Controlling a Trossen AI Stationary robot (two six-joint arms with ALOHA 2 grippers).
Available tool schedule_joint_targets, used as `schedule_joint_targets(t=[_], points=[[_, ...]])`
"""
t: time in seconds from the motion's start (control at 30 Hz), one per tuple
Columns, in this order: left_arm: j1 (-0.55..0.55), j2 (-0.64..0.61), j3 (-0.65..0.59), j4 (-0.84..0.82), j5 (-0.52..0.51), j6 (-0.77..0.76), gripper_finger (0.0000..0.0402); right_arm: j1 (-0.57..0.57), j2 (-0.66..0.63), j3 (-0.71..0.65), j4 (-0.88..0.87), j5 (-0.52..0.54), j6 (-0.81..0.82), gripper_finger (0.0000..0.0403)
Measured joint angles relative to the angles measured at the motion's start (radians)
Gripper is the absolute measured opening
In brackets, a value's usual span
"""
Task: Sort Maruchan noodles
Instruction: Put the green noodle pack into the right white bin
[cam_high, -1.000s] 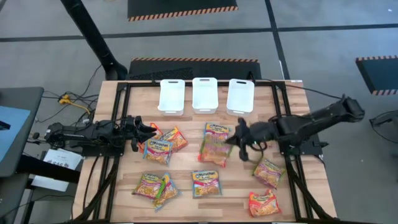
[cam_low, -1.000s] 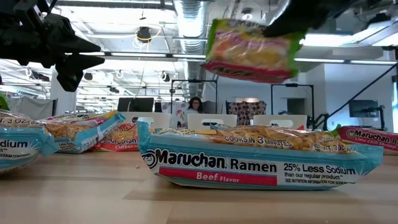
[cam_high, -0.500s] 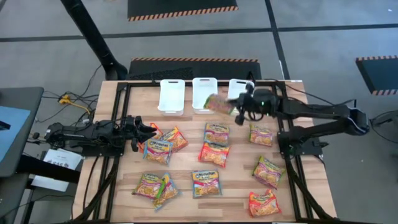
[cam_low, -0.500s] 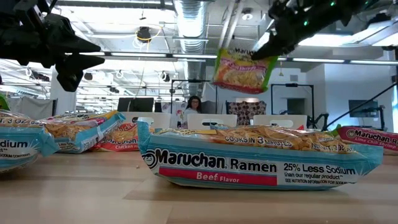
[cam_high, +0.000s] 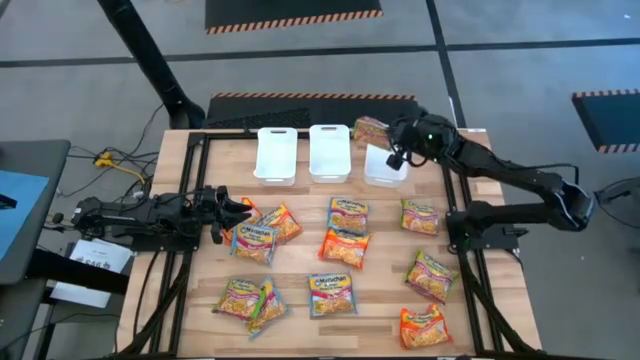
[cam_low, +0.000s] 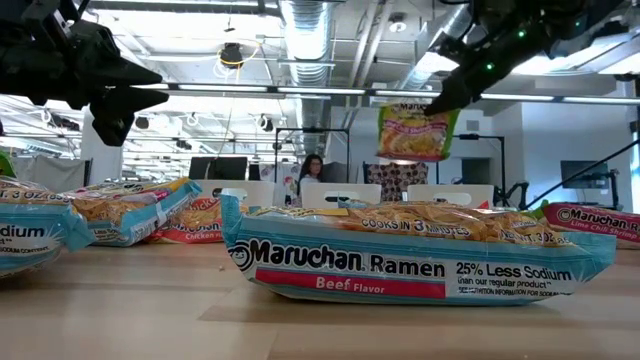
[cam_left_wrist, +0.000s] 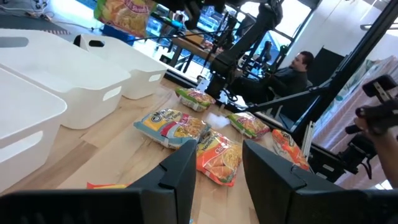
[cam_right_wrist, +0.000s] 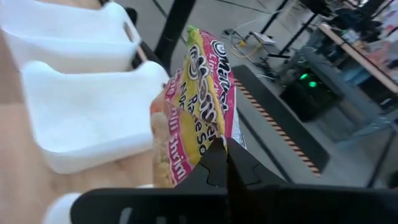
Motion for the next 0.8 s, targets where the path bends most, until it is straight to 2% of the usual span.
schedule_joint_targets(t=[0.23, 0.5, 0.8], points=[[0.000, 0.000, 0.000, 0.000, 0.000, -0.001, 0.0117, -0.050, 0.000, 0.000, -0.003, 0.067, -0.078, 0.0005], [0.000, 0.000, 0.000, 0.000, 0.001, -0.012, 0.0117, -0.079, 0.009, 0.001, -0.062, 0.094, -0.090, 0.0005], [0.000, 0.000, 0.000, 0.000, 0.001, -0.015, 0.0117, -0.114, 0.106, 0.001, -0.088, 0.094, -0.091, 0.0005]])
